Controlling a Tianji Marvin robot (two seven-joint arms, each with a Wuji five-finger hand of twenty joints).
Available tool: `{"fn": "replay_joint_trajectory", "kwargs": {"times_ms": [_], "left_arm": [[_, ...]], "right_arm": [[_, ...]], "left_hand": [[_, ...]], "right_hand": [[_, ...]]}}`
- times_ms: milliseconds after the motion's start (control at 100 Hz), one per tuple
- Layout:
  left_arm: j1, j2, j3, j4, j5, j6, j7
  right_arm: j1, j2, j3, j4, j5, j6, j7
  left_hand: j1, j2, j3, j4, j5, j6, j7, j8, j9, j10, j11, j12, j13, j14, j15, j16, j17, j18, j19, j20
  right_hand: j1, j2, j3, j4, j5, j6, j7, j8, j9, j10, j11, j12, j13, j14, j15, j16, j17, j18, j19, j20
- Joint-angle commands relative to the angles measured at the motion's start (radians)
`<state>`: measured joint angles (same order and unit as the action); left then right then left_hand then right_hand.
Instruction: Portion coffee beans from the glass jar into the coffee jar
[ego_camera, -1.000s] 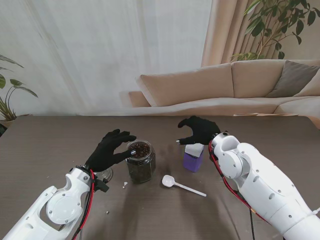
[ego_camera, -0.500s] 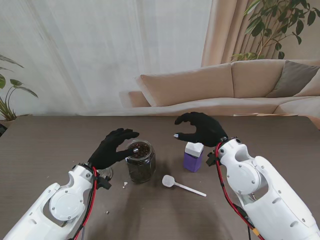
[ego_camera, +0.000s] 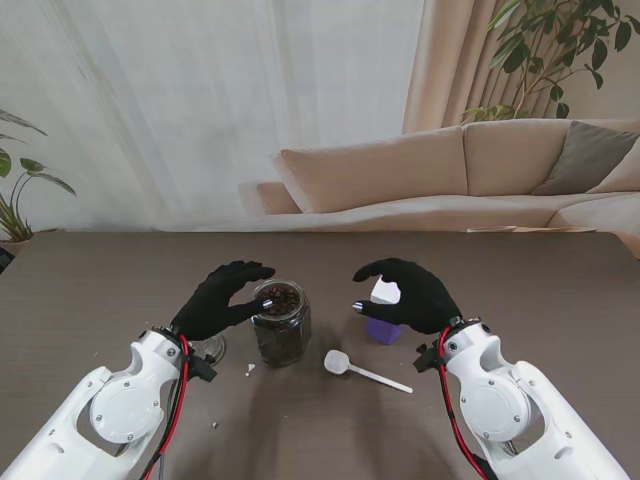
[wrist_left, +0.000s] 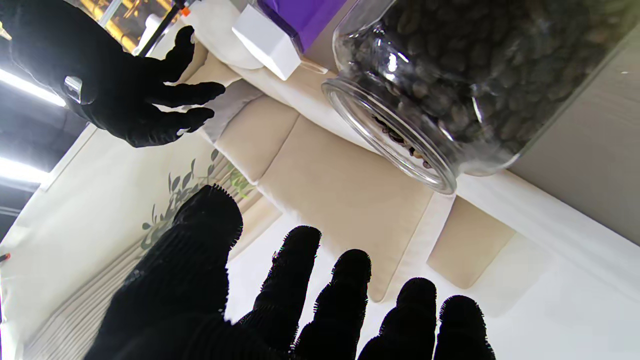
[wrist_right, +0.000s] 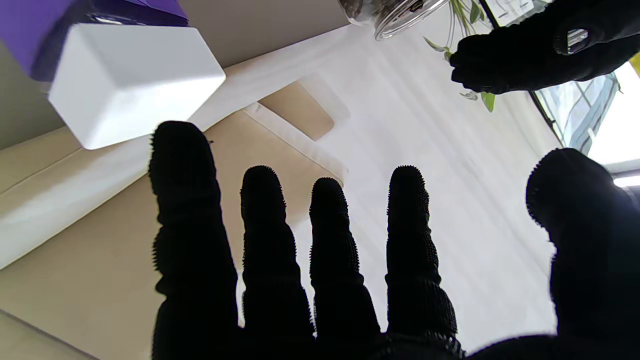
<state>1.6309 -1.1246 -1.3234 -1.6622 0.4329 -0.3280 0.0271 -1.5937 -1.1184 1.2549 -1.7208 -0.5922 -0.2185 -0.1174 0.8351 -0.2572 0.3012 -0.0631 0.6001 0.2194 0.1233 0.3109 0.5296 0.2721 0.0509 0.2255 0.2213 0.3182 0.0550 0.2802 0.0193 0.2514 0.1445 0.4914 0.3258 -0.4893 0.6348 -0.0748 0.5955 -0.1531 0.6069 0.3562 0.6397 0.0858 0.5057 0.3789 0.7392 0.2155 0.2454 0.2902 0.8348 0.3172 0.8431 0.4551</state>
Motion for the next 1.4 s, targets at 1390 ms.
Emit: {"fn": "replay_joint_trajectory", "kwargs": {"times_ms": [1390], "left_arm": [[-0.031,0.126,-0.161,-0.002,0.528,0.146,-0.501]], "right_arm": [[-0.056,-0.009,0.026,-0.012,0.047,-0.003,0.002]], "left_hand": [[-0.189,-0.21,0.043,0.016,-0.206,-0.207,-0.033,0.035,0.005,-0.085,0.064,0.169,0.408,-0.033,1.073,0.798,0.516,-0.009,1.523,0.765]], "right_hand": [[0.006,-0.012,-0.02,0.015,0.027,-0.01,-0.047,0.024,0.036,0.003,-0.036,0.005,0.007,0.007,-0.014,0.027,-0.458,0.0,0.007,-0.003]]}}
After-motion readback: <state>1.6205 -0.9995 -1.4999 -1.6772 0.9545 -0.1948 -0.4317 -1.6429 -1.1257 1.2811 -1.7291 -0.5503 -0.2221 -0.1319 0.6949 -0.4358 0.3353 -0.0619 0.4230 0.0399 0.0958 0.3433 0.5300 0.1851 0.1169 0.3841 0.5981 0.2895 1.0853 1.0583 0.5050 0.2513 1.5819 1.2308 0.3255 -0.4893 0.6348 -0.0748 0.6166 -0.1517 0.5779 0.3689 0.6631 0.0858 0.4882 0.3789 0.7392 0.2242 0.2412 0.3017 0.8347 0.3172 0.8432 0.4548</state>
